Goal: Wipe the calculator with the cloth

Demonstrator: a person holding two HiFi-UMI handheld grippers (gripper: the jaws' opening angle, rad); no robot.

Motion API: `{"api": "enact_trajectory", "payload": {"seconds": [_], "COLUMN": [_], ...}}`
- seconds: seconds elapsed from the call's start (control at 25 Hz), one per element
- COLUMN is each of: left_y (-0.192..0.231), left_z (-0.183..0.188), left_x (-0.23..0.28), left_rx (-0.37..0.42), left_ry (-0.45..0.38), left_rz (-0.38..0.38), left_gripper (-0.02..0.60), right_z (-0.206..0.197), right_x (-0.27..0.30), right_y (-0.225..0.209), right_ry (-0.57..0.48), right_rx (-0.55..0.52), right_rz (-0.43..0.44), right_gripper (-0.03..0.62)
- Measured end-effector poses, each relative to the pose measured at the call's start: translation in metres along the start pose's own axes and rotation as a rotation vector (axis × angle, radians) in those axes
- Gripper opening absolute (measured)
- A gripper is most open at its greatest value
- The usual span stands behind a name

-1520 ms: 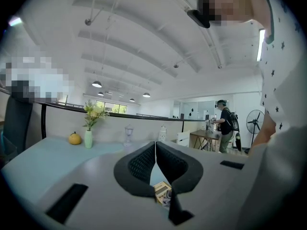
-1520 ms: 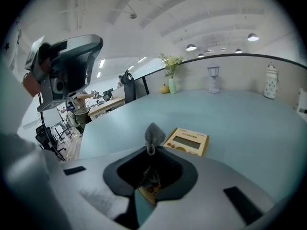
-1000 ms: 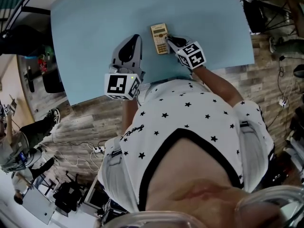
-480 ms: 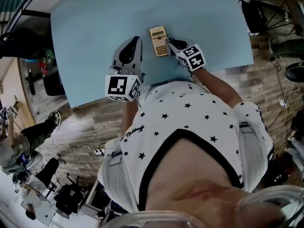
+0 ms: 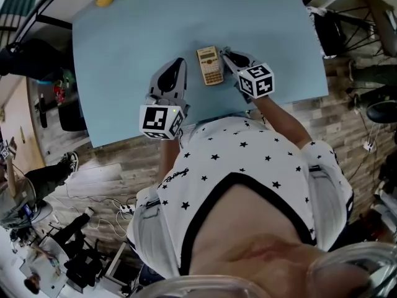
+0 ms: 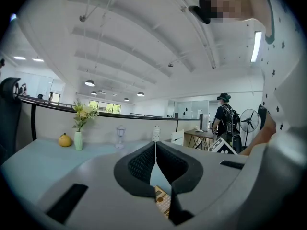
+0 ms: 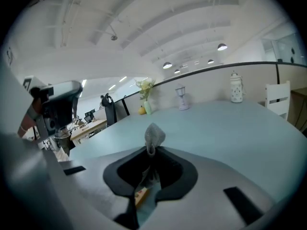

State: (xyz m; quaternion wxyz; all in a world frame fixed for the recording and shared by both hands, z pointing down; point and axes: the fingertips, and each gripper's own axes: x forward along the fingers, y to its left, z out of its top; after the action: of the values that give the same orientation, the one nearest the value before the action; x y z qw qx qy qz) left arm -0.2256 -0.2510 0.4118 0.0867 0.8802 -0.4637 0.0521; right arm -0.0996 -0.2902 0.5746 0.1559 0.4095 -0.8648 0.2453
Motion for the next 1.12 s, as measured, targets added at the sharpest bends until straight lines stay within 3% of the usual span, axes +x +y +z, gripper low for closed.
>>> {"api": "enact_trajectory", "payload": {"seconds": [0.32, 0.52, 0.8, 1.12], "left_y": [0.010, 0.018, 0.010, 0.009], "left_z": [0.004, 0.008, 0.012, 0.012], "left_x": [-0.004, -0.006, -0.002, -0.002], "left_rx": [0.020, 0.034, 0.049, 0.052], "left_ry": [0.009, 0.007, 0.009, 0.016], "left_rz": [0.031, 0.054, 0.042, 0.047], "left_gripper": [0.031, 0.031, 0.031, 0.031], "right_z": [0.078, 0.113, 0.128, 0.132], "right_x": [-0.030, -0.046, -0.060, -0.064], "right_y": [0.001, 0.015, 0.038, 0.044], "right_ry": [-0.226, -0.311, -0.357, -0.370], "right_rx": [0.074, 0.012, -0.010, -0.011], "right_rz": [0.032, 0.072, 0.156, 0.179], "right_gripper": [0.041, 0.041, 0.040, 0.038]}}
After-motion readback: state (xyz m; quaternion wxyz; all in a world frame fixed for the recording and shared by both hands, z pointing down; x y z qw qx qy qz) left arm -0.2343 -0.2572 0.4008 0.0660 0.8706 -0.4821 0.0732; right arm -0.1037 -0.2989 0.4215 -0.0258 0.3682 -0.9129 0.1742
